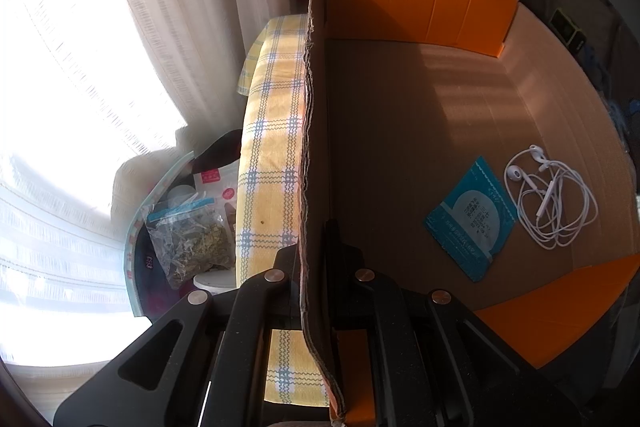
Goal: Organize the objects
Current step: 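Carry the white earphones into the box and release them beside the packet, then move the right gripper to the zip bag of dark food and grasp it, then carry the zip bag into the box and lower it onto the packet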
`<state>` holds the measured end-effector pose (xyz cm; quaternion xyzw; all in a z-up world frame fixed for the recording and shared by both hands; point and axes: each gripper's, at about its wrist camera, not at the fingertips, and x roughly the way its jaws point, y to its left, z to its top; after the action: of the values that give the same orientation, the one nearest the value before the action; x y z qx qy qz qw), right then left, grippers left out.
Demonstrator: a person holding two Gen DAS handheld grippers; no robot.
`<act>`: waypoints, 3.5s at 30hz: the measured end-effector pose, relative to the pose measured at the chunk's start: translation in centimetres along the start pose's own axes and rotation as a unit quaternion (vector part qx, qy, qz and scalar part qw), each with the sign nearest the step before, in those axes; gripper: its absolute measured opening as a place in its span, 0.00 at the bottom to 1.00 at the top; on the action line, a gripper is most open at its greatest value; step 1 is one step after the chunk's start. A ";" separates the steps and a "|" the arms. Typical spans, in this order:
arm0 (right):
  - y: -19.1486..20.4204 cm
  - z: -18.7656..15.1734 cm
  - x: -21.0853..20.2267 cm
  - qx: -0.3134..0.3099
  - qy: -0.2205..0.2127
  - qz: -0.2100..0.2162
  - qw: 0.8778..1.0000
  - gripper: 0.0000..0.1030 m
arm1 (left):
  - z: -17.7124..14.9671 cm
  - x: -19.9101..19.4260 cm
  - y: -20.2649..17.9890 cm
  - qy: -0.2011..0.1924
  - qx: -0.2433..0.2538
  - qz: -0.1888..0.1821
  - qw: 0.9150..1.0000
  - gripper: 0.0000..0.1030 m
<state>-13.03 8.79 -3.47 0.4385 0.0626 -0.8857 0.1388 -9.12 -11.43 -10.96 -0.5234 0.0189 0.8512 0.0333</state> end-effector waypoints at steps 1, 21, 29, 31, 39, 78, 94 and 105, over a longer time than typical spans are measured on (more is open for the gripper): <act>-0.1 0.0 -0.3 -0.001 -0.002 -0.006 1.000 0.49 | -0.1 -0.1 -0.1 0.000 0.000 0.000 1.000 0.05; -6.5 -2.8 -1.6 0.049 -0.005 -0.054 0.997 0.62 | -1.2 -0.8 -1.7 0.003 0.003 0.005 1.000 0.05; -10.3 -4.7 0.0 0.083 0.024 -0.068 0.994 0.63 | -1.1 -0.8 -1.7 0.003 0.002 0.005 1.000 0.05; -10.9 -5.1 0.4 0.089 0.029 -0.070 0.993 0.63 | -0.9 -0.7 -1.5 0.003 0.002 0.005 1.000 0.05; -11.0 -7.3 2.7 0.088 0.052 -0.055 0.993 0.63 | -0.8 -0.6 -1.4 0.004 0.003 0.005 1.000 0.05; -9.4 -9.3 6.5 0.060 0.081 -0.026 0.995 0.16 | 0.8 0.2 1.0 0.006 0.002 0.002 1.000 0.05; -9.7 -6.8 0.4 0.097 0.018 0.026 0.995 0.11 | 1.1 0.4 1.1 0.006 0.002 0.002 1.000 0.05; -8.7 -3.4 -3.5 0.093 -0.026 0.039 0.995 0.10 | 1.3 0.8 0.7 0.009 0.000 -0.004 1.000 0.05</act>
<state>-11.08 18.57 -2.83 0.4286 -0.0410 -0.8927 0.1329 -10.73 -12.06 -11.11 -0.5308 0.0170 0.8466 0.0360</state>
